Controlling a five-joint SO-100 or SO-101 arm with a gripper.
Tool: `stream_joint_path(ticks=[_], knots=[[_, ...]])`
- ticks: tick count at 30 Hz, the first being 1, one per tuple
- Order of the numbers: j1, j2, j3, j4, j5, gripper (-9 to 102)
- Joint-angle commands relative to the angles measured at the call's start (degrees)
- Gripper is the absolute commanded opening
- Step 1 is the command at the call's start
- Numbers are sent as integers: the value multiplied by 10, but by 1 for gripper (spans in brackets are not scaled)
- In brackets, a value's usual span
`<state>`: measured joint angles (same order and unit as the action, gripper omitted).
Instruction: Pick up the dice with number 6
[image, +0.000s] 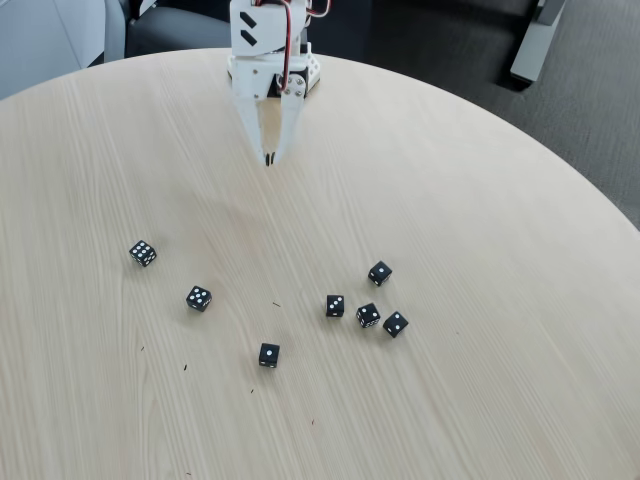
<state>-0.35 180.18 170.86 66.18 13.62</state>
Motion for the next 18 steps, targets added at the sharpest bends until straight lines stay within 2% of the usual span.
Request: stream_joint_path(ticks=[1, 3, 15, 18], knots=[[-4, 4, -2, 0, 4, 3], [-3, 4, -2, 0, 4, 0], [5, -8, -10, -8, 50, 0], [5, -40, -30, -10, 35, 0]])
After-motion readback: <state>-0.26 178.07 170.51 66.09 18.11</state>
